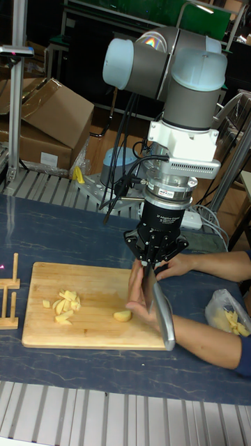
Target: Chop the potatoes
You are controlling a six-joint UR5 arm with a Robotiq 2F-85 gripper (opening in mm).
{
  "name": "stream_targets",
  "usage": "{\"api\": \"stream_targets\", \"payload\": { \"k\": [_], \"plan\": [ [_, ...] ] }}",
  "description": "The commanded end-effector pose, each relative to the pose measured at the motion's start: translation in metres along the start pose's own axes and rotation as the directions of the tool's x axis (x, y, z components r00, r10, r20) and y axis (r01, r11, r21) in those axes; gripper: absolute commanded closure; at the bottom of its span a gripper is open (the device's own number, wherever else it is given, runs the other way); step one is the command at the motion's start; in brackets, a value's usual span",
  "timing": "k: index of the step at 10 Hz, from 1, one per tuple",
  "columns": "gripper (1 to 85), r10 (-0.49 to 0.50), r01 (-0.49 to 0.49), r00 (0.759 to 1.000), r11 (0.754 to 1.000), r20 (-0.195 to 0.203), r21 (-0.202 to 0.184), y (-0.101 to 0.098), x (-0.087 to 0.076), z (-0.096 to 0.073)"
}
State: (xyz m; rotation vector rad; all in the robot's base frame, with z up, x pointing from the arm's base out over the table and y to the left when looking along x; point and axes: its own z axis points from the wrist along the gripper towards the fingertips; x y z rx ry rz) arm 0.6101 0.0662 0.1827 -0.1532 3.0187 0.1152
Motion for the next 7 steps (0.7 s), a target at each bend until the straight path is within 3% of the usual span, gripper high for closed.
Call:
{"api": "stream_targets", "payload": {
  "k": [1, 5, 7],
  "plan": [
    [84.7, 0.004, -0.004, 1.0, 1.0, 0.002, -0.012, 0.0026, -0.0011, -0.0001],
    [84.7, -0.004, 0.004, 1.0, 1.0, 0.011, -0.008, 0.0013, -0.0038, 0.0005],
    [84.7, -0.022, 0.022, 1.0, 1.0, 0.021, 0.015, -0.0054, -0.0061, -0.0012]
  ]
}}
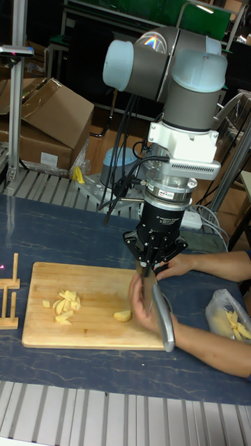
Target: Chop the potatoes
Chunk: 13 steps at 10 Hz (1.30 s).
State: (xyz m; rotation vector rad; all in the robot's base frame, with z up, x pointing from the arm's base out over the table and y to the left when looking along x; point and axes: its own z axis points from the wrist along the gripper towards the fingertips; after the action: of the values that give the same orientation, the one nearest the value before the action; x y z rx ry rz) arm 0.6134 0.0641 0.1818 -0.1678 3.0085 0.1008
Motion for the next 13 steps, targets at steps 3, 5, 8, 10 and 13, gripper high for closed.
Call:
{"api": "stream_targets", "payload": {
  "k": [3, 5, 8, 10, 13],
  "plan": [
    [84.7, -0.047, 0.046, 0.998, 0.999, 0.041, 0.022, -0.007, -0.012, -0.001],
    [84.7, -0.082, 0.08, 0.996, 0.996, 0.038, 0.049, -0.013, -0.01, -0.005],
    [84.7, -0.143, 0.14, 0.989, 0.987, 0.024, 0.081, -0.02, -0.006, -0.01],
    [84.7, -0.173, 0.17, 0.985, 0.981, 0.019, 0.09, -0.022, -0.004, -0.013],
    [84.7, -0.184, 0.181, 0.983, 0.98, 0.02, 0.083, -0.018, -0.002, -0.016]
  ]
}}
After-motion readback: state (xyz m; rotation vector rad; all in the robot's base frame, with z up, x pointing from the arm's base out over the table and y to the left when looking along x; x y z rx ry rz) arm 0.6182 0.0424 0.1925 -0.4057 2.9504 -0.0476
